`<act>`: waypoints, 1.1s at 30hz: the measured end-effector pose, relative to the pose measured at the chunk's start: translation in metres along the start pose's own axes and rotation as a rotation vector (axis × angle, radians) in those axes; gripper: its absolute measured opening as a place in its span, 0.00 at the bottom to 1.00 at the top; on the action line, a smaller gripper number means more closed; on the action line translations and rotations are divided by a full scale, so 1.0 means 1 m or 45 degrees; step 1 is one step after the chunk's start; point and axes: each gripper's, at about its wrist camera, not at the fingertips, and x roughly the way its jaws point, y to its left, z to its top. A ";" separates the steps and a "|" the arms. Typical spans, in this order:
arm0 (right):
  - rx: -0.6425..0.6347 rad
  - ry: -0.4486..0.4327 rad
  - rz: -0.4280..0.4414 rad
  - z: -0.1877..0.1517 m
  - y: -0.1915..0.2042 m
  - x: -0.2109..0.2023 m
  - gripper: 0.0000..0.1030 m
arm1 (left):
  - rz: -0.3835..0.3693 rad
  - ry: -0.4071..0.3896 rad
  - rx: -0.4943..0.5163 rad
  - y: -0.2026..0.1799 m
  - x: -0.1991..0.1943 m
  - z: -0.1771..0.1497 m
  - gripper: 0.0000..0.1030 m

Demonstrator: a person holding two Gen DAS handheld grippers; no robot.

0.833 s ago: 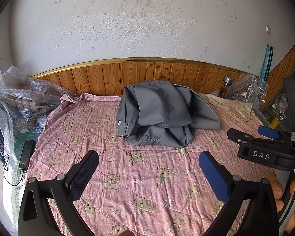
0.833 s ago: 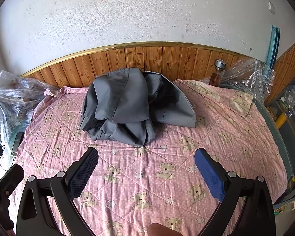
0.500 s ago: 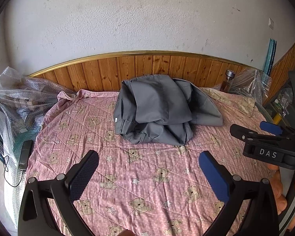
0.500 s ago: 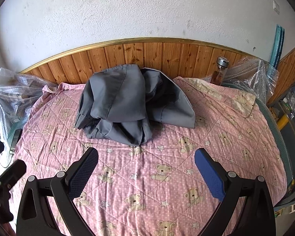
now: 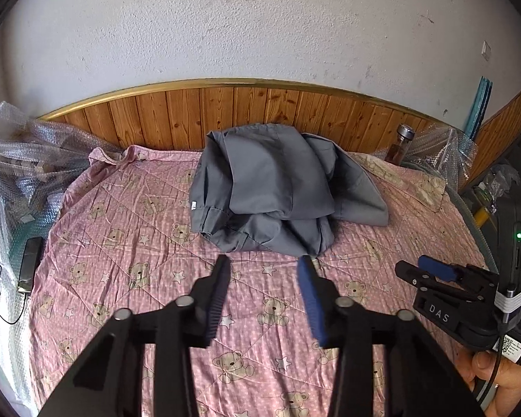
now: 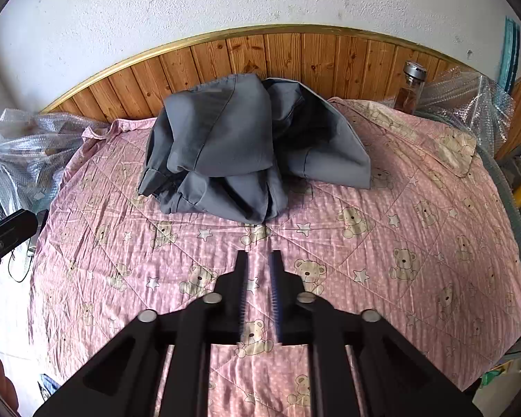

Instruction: Fold clothes

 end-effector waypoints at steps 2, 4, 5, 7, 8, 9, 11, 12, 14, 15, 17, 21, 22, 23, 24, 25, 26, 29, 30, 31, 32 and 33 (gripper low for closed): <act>-0.001 -0.008 0.026 -0.001 0.001 0.003 0.00 | -0.002 0.028 0.006 0.001 0.007 0.000 0.11; -0.006 -0.012 0.039 0.000 0.002 0.006 0.00 | 0.012 0.047 0.007 0.003 0.013 0.000 0.05; -0.008 -0.018 0.045 0.003 0.003 0.007 0.00 | 0.018 0.056 0.009 0.004 0.016 0.000 0.05; -0.009 -0.037 0.052 0.010 0.002 0.007 0.02 | 0.008 0.075 0.003 0.007 0.022 0.003 0.05; -0.010 -0.045 0.061 0.013 0.002 0.009 0.09 | -0.004 0.082 -0.007 0.009 0.026 0.005 0.05; -0.007 -0.049 0.066 0.017 0.002 0.011 0.22 | -0.025 0.083 -0.016 0.012 0.029 0.008 0.14; 0.009 -0.063 0.081 0.025 -0.002 0.017 0.47 | -0.052 0.084 -0.018 0.013 0.038 0.012 0.76; 0.015 -0.059 0.093 0.028 -0.005 0.022 0.54 | -0.054 0.090 -0.015 0.013 0.043 0.015 0.97; 0.025 -0.027 0.116 0.035 -0.010 0.037 0.55 | -0.033 0.116 -0.005 0.013 0.056 0.019 0.99; 0.028 0.000 0.126 0.039 -0.014 0.047 0.55 | -0.007 0.138 0.000 0.013 0.063 0.021 0.99; 0.031 0.039 0.152 0.048 -0.019 0.067 0.55 | 0.021 0.166 -0.008 0.015 0.078 0.026 0.99; 0.020 0.061 0.200 0.077 -0.025 0.106 0.56 | 0.075 0.205 -0.036 0.022 0.110 0.037 0.99; 0.017 0.059 0.210 0.086 -0.026 0.115 0.56 | 0.082 0.213 -0.053 0.024 0.118 0.040 0.99; 0.015 0.057 0.221 0.095 -0.026 0.125 0.57 | 0.084 0.215 -0.072 0.027 0.126 0.043 0.99; 0.016 0.057 0.235 0.104 -0.026 0.135 0.57 | 0.080 0.215 -0.094 0.030 0.134 0.047 0.99; 0.017 0.058 0.248 0.112 -0.027 0.146 0.58 | 0.074 0.217 -0.120 0.033 0.142 0.051 0.99; 0.017 0.066 0.255 0.119 -0.027 0.157 0.58 | 0.068 0.219 -0.145 0.036 0.150 0.054 0.99; 0.025 0.115 0.280 0.132 -0.028 0.190 0.58 | 0.077 0.208 -0.184 0.044 0.173 0.064 0.99; 0.029 0.133 0.285 0.134 -0.029 0.200 0.58 | 0.089 0.216 -0.188 0.045 0.181 0.067 0.99; 0.035 0.151 0.297 0.134 -0.030 0.209 0.58 | 0.093 0.224 -0.193 0.047 0.187 0.070 0.99; 0.043 0.165 0.320 0.135 -0.030 0.217 0.58 | 0.102 0.233 -0.196 0.047 0.193 0.072 0.99; 0.051 0.180 0.351 0.134 -0.032 0.222 0.52 | 0.114 0.239 -0.199 0.048 0.197 0.074 0.99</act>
